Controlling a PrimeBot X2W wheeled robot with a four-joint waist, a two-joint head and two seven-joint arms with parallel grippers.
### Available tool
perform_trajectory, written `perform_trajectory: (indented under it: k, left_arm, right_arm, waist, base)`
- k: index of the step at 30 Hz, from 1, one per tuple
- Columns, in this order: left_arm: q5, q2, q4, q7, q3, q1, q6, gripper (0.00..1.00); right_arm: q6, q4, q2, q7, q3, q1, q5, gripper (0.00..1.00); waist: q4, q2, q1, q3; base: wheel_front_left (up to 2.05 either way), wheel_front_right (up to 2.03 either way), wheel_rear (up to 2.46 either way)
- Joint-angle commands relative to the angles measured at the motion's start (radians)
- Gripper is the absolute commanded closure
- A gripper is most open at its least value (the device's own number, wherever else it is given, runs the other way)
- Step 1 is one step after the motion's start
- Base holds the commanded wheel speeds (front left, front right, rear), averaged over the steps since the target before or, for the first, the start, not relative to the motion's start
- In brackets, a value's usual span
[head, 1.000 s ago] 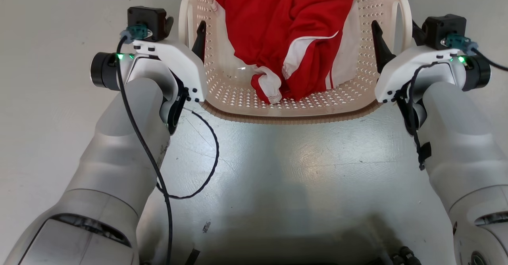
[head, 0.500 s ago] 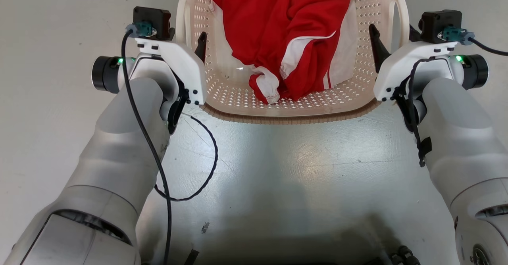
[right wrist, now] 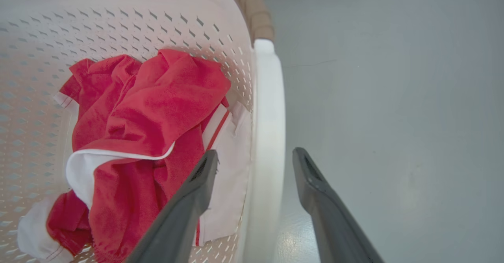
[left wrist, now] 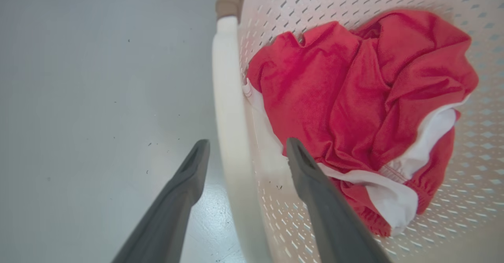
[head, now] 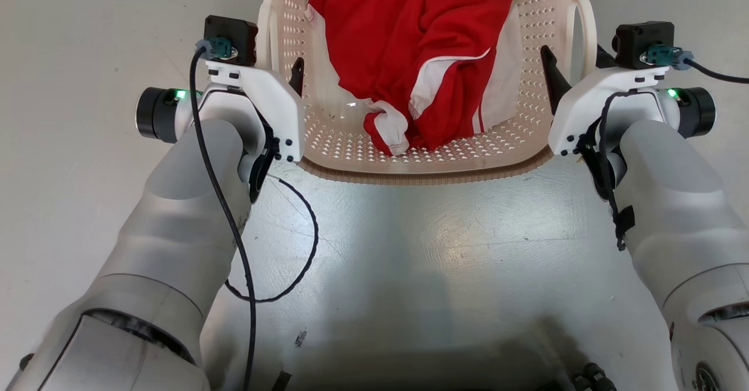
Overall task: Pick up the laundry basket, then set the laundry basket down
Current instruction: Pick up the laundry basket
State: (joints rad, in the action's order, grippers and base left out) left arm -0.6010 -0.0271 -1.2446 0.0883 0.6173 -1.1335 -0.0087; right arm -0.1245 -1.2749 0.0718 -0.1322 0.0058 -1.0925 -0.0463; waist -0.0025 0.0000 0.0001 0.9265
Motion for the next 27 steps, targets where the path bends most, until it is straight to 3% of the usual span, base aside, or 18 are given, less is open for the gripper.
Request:
perform_trajectory:
  k: [1, 2, 3, 17, 27]
  left_arm:
    - [0.001, -0.023, 0.002, 0.009, -0.004, 0.001, 0.011, 0.00]
    - [0.001, -0.023, 0.001, 0.014, -0.002, -0.002, 0.013, 0.70]
    - [0.008, -0.023, -0.002, 0.012, 0.008, -0.003, 0.017, 1.00]
    - [-0.021, -0.023, -0.004, -0.028, 0.071, 0.026, 0.028, 1.00]
    - [-0.055, -0.023, -0.020, -0.073, 0.091, 0.076, 0.027, 1.00]
  right_arm:
    - [-0.006, 0.003, -0.022, -0.002, 0.018, 0.012, -0.005, 0.04]
    - [-0.006, 0.003, -0.022, -0.009, 0.021, 0.011, -0.008, 0.96]
    - [-0.006, 0.001, -0.022, -0.001, 0.032, 0.013, -0.016, 1.00]
    - [-0.006, -0.008, -0.022, 0.044, 0.117, 0.051, -0.077, 1.00]
    - [-0.006, -0.010, -0.022, 0.118, 0.195, 0.095, -0.155, 1.00]
  waist:
    - [-0.002, 0.0000, 0.0000, -0.001]
    - [-0.003, 0.0000, 0.0000, -0.002]
    - [-0.001, 0.0000, 0.0000, -0.004]
    - [-0.002, 0.0000, 0.0000, -0.048]
    - [0.001, 0.0000, 0.0000, -0.162]
  base:
    - [0.00, 0.00, 0.00]
    - [0.00, 0.00, 0.00]
    - [0.00, 0.00, 0.00]
    - [0.00, 0.00, 0.00]
    - [0.00, 0.00, 0.00]
